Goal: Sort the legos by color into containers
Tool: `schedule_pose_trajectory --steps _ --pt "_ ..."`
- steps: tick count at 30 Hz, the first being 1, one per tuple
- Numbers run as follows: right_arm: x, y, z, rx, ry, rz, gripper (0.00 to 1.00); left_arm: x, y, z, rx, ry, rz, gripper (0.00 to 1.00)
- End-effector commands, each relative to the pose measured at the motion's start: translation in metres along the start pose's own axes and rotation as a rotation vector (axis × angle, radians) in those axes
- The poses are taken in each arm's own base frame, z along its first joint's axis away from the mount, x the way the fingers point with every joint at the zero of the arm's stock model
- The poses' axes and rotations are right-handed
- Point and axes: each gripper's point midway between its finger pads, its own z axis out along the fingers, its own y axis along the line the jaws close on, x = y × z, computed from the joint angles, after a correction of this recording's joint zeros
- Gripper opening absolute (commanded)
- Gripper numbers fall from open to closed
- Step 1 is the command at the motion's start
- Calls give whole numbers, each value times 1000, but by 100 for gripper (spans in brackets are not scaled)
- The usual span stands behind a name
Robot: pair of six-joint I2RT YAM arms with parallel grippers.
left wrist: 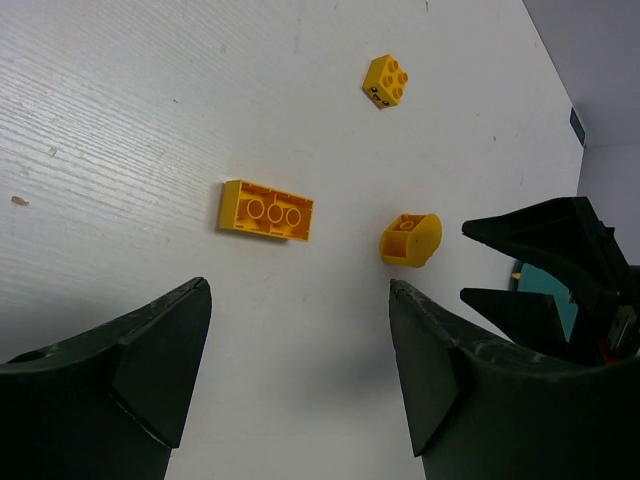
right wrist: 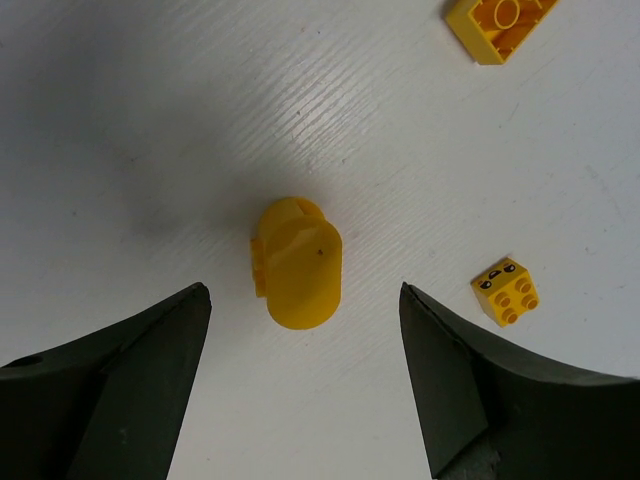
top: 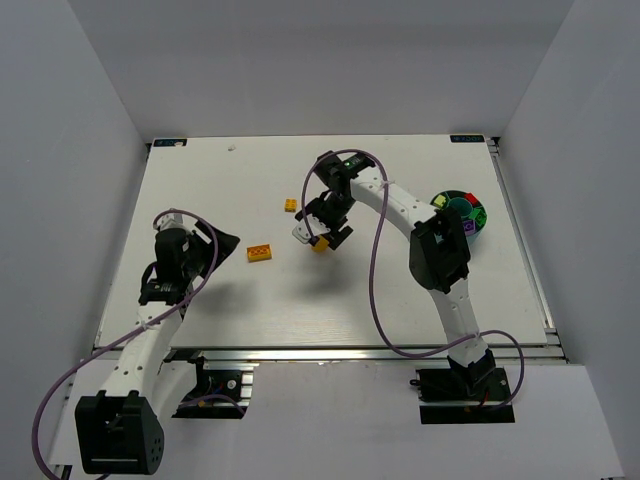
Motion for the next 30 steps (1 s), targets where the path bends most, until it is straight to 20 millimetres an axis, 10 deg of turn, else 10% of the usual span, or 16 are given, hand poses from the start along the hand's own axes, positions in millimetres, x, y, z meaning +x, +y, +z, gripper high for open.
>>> schedule_pose_trajectory --steps 1,30 --pt "0 3 -9 -43 46 -54 81 3 2 -4 8 2 23 81" --pt "28 -5 42 -45 63 10 70 5 2 1 12 21 8 81"
